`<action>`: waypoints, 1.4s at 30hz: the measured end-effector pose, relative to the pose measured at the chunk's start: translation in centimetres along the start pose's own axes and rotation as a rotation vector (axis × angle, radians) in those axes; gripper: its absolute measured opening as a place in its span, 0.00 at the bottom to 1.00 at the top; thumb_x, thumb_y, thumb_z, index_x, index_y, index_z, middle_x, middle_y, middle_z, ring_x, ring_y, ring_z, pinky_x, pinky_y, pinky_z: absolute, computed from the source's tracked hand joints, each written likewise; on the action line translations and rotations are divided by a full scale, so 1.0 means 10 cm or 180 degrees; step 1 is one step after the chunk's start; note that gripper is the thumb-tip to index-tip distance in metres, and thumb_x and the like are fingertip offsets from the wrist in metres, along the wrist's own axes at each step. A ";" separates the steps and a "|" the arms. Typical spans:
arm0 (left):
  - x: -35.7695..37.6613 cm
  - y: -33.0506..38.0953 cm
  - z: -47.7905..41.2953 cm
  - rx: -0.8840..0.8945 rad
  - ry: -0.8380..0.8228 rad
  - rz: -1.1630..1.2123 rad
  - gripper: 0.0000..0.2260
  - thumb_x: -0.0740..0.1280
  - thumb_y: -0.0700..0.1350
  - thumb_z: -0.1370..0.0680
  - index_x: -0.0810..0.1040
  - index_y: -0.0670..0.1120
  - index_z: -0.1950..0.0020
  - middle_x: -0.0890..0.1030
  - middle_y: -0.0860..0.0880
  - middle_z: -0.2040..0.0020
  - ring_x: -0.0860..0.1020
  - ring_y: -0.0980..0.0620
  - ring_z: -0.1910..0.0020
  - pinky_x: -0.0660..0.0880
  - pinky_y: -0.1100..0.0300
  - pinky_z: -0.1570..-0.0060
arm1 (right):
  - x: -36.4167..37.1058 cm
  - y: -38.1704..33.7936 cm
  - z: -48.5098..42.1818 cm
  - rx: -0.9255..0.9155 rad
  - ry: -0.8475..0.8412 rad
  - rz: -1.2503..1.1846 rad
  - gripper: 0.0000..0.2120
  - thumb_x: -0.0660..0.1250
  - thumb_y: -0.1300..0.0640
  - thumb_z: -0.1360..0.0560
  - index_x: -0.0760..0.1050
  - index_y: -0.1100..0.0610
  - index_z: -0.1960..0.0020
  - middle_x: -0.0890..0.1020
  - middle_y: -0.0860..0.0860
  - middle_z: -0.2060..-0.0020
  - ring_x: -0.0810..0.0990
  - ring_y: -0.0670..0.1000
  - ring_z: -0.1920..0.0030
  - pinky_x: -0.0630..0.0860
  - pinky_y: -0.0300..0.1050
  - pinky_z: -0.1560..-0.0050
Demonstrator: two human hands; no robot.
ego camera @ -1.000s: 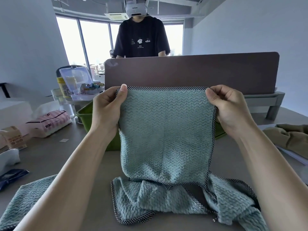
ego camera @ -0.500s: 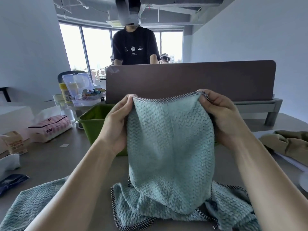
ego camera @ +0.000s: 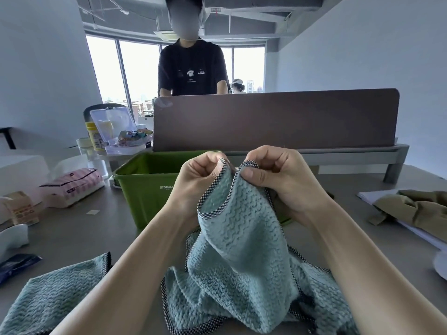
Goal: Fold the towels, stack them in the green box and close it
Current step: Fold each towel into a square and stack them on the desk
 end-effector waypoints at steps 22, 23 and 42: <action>-0.01 -0.02 0.01 -0.0074 -0.0113 -0.0188 0.07 0.64 0.35 0.26 0.78 0.44 0.60 0.78 0.46 0.63 0.75 0.52 0.67 0.75 0.62 0.64 | -0.02 0.00 -0.01 0.0006 -0.0001 0.0355 0.06 0.73 0.59 0.34 0.86 0.55 0.58 0.86 0.48 0.62 0.83 0.46 0.60 0.78 0.38 0.55; 0.00 -0.02 0.01 -0.0076 -0.0118 -0.0204 0.09 0.63 0.34 0.25 0.80 0.45 0.61 0.78 0.46 0.62 0.75 0.51 0.65 0.76 0.61 0.63 | -0.01 -0.01 0.00 -0.0027 -0.0014 0.0374 0.04 0.73 0.59 0.35 0.86 0.53 0.61 0.85 0.47 0.63 0.82 0.45 0.61 0.78 0.38 0.56; 0.03 -0.02 -0.02 0.0268 -0.0395 -0.0270 0.15 0.83 0.46 0.37 0.82 0.45 0.56 0.80 0.47 0.57 0.79 0.52 0.58 0.77 0.59 0.53 | 0.02 0.00 0.00 0.0039 -0.0108 0.0069 0.03 0.73 0.62 0.33 0.79 0.57 0.61 0.83 0.49 0.66 0.80 0.46 0.65 0.77 0.39 0.60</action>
Point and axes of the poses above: each hand's wrist, its own z-axis away from the middle knuckle, its own x-axis out of the palm, y = z × x, the point moved 5 cm from there along -z, towards the middle knuckle
